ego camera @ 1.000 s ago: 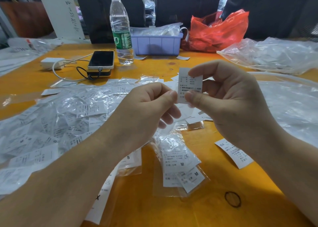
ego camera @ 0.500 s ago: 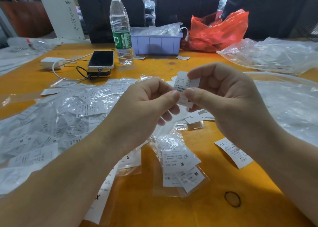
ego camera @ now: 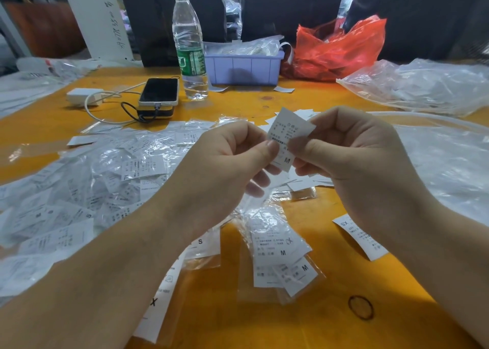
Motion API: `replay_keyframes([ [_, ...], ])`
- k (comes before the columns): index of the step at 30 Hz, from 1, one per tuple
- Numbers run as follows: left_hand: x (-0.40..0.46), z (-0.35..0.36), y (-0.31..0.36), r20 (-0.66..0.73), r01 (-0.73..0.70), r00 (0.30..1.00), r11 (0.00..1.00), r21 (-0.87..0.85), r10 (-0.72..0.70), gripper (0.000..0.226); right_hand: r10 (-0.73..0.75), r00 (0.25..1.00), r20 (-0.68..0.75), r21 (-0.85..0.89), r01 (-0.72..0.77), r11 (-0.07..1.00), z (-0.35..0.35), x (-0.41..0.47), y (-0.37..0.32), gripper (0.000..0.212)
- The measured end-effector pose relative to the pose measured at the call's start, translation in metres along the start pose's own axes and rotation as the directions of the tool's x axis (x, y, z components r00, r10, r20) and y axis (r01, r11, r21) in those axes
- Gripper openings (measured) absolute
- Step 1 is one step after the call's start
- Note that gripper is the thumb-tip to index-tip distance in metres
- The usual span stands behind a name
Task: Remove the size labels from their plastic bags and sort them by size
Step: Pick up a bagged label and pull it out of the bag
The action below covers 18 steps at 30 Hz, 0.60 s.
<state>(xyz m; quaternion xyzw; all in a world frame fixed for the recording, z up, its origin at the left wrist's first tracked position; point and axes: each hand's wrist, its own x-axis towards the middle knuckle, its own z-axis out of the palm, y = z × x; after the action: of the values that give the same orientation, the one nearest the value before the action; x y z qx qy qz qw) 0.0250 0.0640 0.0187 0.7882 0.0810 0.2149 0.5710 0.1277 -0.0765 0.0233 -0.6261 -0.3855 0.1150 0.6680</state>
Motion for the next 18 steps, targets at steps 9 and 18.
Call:
replay_keyframes([
  [9,0.0011,-0.0004,-0.0004,-0.021,-0.003,1.0,1.0,0.015,0.003,0.009,0.133,0.991,0.018,0.122,-0.135,0.983,0.0,-0.0001,0.0007,0.019],
  [18,-0.0008,-0.0004,0.0015,0.001,-0.023,1.0,0.999,0.025,0.023,0.006,0.131,0.991,0.038,0.123,-0.135,0.983,0.0016,-0.0009,0.0016,0.019],
])
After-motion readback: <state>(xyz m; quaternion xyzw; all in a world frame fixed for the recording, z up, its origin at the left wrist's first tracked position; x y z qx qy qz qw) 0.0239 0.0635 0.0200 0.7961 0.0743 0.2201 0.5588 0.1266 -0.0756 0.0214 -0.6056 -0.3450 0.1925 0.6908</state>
